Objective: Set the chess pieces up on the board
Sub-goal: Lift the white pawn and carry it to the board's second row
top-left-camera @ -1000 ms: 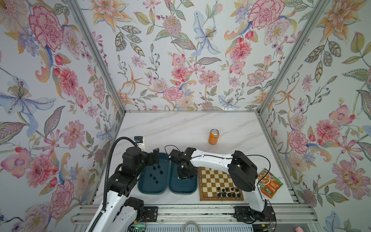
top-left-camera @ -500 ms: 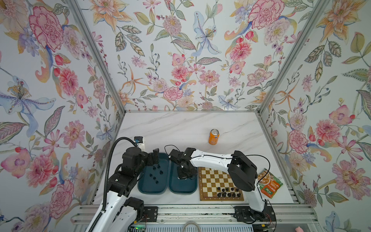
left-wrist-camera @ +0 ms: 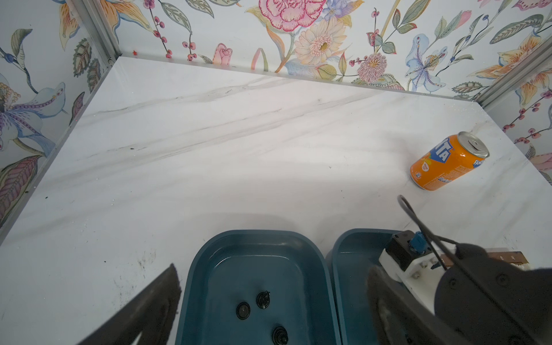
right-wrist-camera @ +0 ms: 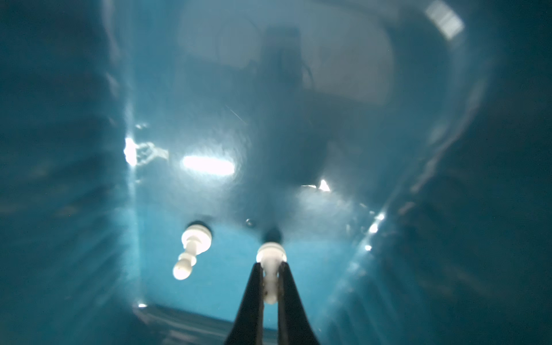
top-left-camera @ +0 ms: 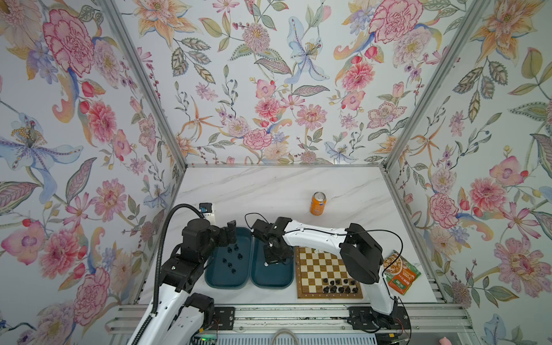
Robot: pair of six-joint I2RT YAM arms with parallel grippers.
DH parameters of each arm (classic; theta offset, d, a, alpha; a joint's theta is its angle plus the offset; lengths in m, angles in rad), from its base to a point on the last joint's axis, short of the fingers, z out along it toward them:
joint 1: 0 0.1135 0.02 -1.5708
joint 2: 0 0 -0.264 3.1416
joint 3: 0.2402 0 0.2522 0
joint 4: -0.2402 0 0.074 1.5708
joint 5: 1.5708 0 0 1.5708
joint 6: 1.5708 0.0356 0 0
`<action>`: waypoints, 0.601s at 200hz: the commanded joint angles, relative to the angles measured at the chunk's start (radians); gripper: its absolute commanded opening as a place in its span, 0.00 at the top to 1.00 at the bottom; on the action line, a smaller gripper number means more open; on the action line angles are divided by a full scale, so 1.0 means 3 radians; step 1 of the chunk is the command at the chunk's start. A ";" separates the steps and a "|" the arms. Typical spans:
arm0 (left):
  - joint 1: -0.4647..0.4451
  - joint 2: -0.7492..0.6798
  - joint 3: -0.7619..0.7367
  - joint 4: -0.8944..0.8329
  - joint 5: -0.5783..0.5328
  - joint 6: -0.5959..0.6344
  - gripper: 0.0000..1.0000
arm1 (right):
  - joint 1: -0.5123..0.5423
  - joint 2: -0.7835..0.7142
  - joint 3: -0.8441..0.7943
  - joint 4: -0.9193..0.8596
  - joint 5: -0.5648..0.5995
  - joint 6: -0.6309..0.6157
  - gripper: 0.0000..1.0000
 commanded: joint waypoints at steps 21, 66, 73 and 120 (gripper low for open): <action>-0.0024 0.0072 -0.0037 0.0120 -0.0044 0.0009 0.02 | -0.0109 -0.0399 0.0220 -0.0307 0.0228 -0.0039 0.93; -0.0025 0.0299 -0.0081 0.0412 0.0010 -0.0101 0.02 | -0.0287 -0.0745 0.0028 -0.0440 0.0353 -0.0042 0.92; -0.0028 0.0333 -0.0099 0.0464 0.0039 -0.0129 0.02 | -0.0313 -0.0808 -0.0049 -0.0442 0.0353 -0.0035 0.92; -0.0376 0.0634 -0.0111 0.0768 -0.0077 -0.0266 0.03 | -0.0487 -0.1150 -0.0540 -0.0441 0.0366 -0.0017 0.92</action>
